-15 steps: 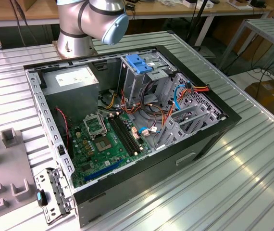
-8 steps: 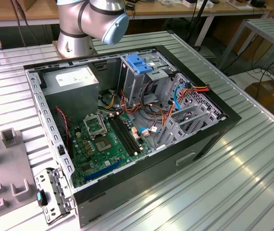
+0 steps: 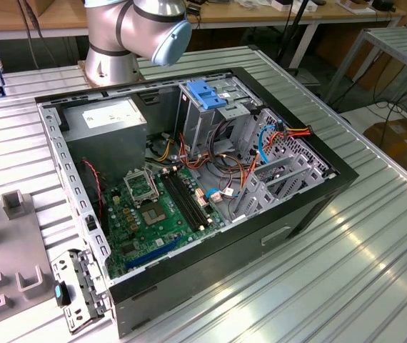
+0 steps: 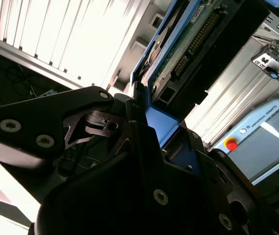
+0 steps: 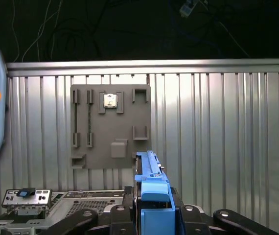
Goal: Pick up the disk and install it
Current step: 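Pick up the disk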
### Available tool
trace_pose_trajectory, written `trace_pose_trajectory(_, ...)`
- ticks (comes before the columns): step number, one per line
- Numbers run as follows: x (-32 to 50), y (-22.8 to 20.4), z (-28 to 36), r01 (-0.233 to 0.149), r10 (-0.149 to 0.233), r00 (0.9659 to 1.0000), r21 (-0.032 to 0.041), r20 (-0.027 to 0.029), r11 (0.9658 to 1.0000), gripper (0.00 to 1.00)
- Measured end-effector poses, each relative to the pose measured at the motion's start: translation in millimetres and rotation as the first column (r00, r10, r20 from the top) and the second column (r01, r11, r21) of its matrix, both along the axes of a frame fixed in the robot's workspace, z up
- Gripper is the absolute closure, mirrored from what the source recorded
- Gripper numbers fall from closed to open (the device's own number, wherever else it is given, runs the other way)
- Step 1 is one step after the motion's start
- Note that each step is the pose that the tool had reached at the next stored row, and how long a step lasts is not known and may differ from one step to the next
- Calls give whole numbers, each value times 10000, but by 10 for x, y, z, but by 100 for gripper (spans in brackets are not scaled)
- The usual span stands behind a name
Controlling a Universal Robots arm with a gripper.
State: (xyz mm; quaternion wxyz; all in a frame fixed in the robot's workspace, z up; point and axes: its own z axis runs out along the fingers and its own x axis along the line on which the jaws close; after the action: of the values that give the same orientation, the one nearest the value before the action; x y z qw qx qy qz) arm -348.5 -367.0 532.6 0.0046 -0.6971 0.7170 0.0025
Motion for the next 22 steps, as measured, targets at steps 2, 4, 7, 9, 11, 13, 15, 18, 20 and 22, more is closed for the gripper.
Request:
trace_pose_trajectory(2, 15, 0, 0, 0, 0, 10000, 0, 0, 10000, 63)
trace_pose_trajectory(4, 34, 0, 0, 0, 0, 10000, 0, 1, 10000, 63)
trace_pose_trajectory(7, 61, 0, -1, 1, -1, 10000, 1, 1, 10000, 63)
trace_pose_trajectory(9, 77, 0, 0, 0, 0, 10000, 0, 0, 10000, 63)
trace_pose_trajectory(11, 94, 0, 0, 1, -1, 10000, 0, 1, 10000, 63)
trace_pose_trajectory(13, 114, 0, 0, 0, 0, 10000, 0, 1, 10000, 63)
trace_pose_trajectory(15, 130, 0, 0, 1, -1, 10000, 0, 1, 10000, 63)
trace_pose_trajectory(18, 164, 0, 0, 1, -1, 10000, 0, 1, 10000, 63)
trace_pose_trajectory(20, 182, 0, 0, 1, -1, 10000, 0, 0, 10000, 63)
trace_pose_trajectory(22, 198, -1, -1, 2, -2, 10000, 1, 1, 10000, 63)
